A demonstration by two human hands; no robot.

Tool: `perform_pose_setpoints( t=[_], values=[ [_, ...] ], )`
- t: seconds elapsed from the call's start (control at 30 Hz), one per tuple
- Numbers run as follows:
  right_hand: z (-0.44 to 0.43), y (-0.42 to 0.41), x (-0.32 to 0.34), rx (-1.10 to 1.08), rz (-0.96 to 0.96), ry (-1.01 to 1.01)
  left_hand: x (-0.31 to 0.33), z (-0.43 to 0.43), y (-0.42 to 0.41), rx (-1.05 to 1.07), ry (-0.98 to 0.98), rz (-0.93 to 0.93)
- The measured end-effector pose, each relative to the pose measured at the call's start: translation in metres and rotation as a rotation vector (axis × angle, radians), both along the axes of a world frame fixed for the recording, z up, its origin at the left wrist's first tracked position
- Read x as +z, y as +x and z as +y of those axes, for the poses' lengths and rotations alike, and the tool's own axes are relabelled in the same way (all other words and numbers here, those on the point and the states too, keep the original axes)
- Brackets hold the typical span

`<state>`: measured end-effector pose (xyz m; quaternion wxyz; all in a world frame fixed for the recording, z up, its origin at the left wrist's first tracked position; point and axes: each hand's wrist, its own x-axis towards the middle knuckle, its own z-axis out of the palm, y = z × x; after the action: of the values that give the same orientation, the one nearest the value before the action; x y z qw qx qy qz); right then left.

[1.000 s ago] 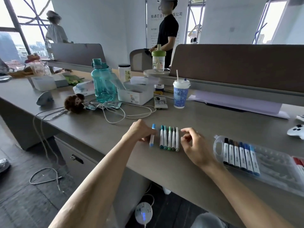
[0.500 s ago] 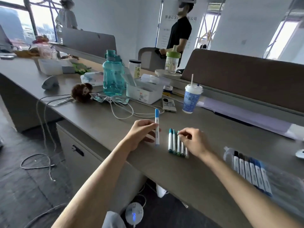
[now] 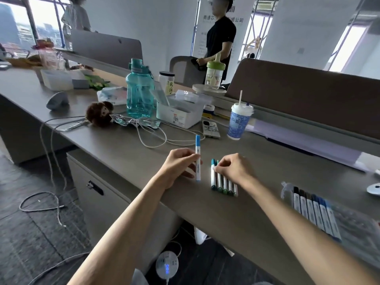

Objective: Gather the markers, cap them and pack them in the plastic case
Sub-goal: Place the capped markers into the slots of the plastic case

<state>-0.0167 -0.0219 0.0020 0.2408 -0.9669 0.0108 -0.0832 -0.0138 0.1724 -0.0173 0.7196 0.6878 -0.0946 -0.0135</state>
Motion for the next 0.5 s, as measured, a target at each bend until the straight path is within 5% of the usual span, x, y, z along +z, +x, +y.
perform_pose_setpoints(
  t=[0.5],
  values=[
    [0.028,0.011,0.005,-0.025,0.082,-0.078,0.006,-0.002,-0.006,0.030,-0.018,0.025]
  ],
)
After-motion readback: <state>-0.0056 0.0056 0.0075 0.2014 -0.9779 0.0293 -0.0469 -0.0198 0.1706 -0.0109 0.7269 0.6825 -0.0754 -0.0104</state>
